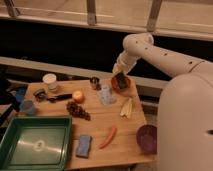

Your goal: Place eraser in metal cup

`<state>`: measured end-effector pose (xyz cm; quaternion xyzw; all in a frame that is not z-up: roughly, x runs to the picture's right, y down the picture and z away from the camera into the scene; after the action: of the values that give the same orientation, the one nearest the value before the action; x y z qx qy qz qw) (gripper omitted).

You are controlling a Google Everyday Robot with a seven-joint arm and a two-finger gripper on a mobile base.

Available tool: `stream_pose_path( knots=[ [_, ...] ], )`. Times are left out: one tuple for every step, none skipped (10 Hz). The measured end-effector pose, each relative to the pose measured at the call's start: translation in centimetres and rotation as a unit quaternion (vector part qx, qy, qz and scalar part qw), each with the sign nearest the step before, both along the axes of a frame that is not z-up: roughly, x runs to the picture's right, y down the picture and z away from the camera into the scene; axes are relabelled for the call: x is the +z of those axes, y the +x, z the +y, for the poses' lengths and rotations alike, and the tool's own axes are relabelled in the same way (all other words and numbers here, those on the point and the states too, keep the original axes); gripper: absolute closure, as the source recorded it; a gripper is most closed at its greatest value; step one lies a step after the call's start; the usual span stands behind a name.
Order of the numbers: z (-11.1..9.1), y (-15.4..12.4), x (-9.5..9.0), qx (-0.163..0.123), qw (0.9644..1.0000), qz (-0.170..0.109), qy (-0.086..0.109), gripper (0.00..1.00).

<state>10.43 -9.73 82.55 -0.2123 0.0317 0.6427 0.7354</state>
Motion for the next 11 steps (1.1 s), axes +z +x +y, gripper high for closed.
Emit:
stream_pose_path(
  knots=[
    [0.2,0.1,0.0,0.000,1.0000,0.001,-0.001,1.00],
    [0.4,0.2,0.1,-0.002,0.9999,0.009,0.006,1.00],
    [0.4,0.4,0.1,-0.003,0.9994,0.022,0.026,1.00],
    [0.2,0.4,0.3,-0.005,0.9991,0.024,0.034,1.00],
    [-0.4,0.0,0.5,-0.013,0.9988,0.024,0.041,1.00],
    [-1.1,-1.1,0.9,-0.024,0.9984,0.017,0.048,1.00],
    [-1.6,-1.5,1.1,-0.030,0.9981,0.012,0.053,1.00],
    [-1.8,-1.6,1.3,-0.034,0.9978,0.009,0.057,1.00],
    [-2.2,-2.6,1.6,-0.039,0.9973,-0.001,0.062,1.00],
    [-2.5,-4.0,1.8,-0.040,0.9968,-0.015,0.067,1.00],
    [-2.7,-4.9,2.0,-0.036,0.9964,-0.030,0.070,1.00]
  ],
)
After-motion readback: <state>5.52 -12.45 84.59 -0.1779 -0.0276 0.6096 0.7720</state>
